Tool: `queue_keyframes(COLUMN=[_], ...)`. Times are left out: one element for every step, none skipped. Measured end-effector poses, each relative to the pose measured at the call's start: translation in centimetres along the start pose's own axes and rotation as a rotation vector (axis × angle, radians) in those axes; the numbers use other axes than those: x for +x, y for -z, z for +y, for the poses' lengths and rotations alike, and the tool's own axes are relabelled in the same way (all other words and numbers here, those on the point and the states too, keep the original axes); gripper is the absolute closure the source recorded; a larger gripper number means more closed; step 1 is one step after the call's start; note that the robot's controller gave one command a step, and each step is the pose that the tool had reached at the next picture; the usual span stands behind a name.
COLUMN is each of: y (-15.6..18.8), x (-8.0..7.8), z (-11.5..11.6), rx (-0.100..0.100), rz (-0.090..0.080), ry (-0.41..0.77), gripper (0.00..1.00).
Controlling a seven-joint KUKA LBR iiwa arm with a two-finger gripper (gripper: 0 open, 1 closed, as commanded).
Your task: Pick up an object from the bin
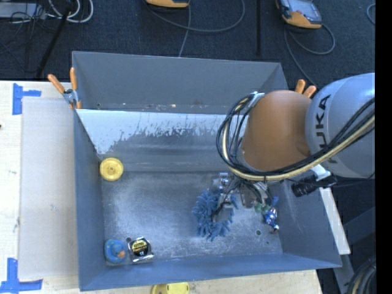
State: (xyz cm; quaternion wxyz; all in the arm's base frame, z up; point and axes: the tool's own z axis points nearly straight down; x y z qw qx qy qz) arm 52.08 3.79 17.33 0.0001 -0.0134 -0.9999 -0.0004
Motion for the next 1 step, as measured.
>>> queue_keyframes(y=[12.78], x=[-0.72], z=[-0.39], rx=[0.000], rz=[-0.001], ry=[-0.007], gripper=[1.00])
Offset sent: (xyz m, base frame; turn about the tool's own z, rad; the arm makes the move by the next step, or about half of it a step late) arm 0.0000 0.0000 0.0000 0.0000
